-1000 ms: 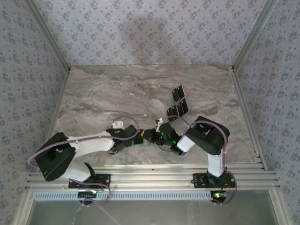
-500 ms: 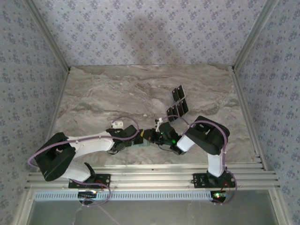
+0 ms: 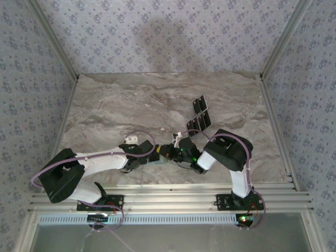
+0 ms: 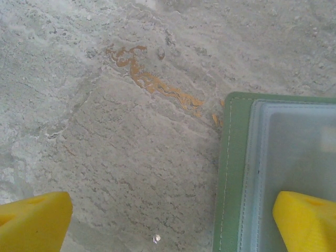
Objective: Put the credit cards into the card holder
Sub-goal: Insert the credit card into the card slot.
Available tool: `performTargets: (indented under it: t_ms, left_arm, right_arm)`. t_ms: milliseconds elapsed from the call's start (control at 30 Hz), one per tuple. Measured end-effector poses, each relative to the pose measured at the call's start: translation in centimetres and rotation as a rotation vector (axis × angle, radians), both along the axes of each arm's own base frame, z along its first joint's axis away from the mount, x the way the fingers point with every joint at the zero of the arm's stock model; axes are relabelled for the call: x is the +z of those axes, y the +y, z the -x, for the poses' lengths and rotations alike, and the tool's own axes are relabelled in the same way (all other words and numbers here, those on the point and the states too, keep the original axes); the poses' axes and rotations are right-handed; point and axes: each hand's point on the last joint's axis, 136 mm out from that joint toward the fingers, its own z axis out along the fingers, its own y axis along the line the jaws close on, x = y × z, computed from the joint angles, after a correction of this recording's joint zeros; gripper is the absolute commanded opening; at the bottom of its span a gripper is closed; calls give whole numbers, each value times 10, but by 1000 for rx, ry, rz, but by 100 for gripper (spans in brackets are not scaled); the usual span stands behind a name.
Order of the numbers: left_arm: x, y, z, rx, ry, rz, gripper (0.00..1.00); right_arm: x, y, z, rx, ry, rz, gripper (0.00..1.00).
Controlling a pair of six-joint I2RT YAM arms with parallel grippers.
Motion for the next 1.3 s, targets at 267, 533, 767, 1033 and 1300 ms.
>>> performTargets:
  t_ms: [267, 533, 767, 1033, 1300]
  left_arm:
    - [0, 0, 0, 0, 1, -1, 100]
    - [0, 0, 1, -4, -1, -6, 100]
    - [0, 0, 1, -4, -1, -6, 100]
    - [1, 0, 1, -4, -3, -8, 100]
    - [1, 0, 1, -4, -3, -8, 100]
  right_arm:
    - [0, -1, -1, -8, 14, -31, 0]
    - [0, -5, 0, -15, 27, -48, 0]
    - [0, -4, 0, -16, 31, -54, 0]
    - [1, 2, -1, -5, 31, -63, 0]
    - [1, 3, 1, -2, 35, -64, 0]
